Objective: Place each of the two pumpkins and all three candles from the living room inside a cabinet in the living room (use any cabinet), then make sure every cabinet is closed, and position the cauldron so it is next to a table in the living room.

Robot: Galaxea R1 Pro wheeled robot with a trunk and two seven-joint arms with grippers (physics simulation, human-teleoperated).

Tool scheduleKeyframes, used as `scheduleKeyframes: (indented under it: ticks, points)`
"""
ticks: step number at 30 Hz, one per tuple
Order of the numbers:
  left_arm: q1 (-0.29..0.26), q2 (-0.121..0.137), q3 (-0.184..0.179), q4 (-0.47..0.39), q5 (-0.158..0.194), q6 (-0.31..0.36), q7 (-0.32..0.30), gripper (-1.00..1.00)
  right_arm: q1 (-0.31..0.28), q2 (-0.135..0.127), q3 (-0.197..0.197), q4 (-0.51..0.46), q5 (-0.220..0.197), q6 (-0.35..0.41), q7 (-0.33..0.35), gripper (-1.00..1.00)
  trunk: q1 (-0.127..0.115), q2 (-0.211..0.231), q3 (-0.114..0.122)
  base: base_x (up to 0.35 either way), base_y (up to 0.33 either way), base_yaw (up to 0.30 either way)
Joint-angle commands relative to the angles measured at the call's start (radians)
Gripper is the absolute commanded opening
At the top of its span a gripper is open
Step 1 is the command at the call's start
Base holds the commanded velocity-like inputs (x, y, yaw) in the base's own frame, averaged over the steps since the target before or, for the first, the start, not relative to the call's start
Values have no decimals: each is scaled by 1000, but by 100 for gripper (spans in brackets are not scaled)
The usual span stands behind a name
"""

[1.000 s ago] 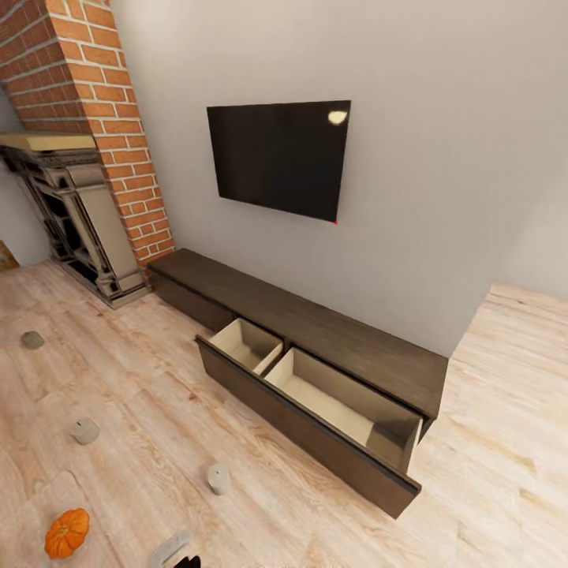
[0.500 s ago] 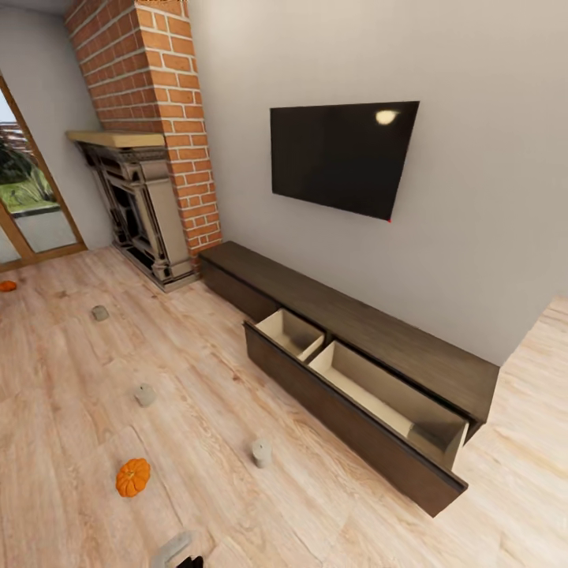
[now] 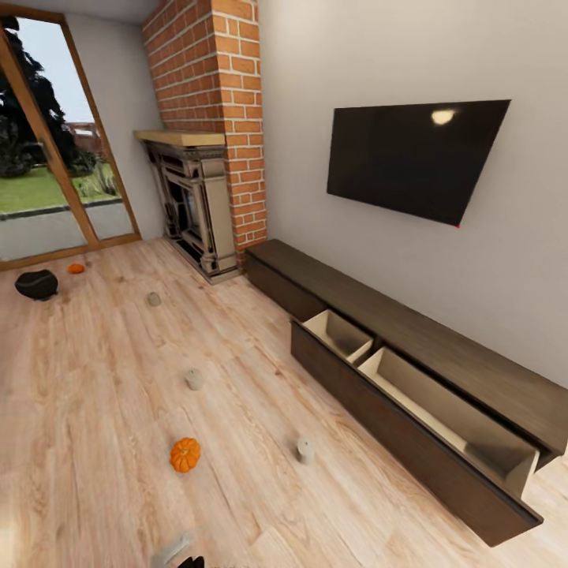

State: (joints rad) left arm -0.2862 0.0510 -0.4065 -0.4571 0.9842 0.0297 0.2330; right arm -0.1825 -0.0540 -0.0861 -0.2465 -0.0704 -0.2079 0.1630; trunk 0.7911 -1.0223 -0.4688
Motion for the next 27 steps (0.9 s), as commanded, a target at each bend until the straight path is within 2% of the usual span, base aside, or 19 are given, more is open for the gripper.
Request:
scheduleKeyframes:
  ticks: [1, 16, 27]
  points:
    - [-1, 1, -8, -2, 5, 3, 8, 100, 0, 0, -8, 0, -7, -2, 10, 100, 0, -1, -1, 0, 289, 276]
    - [-1, -9, -8, -2, 4, 3, 8, 100, 0, 1, -8, 0, -6, -2, 10, 100, 0, -1, -1, 1, 290, 276]
    - [-1, -11, -8, -2, 5, 4, 8, 100, -1, 1, -8, 0, -6, -2, 10, 100, 0, -1, -1, 86, 290, 276]
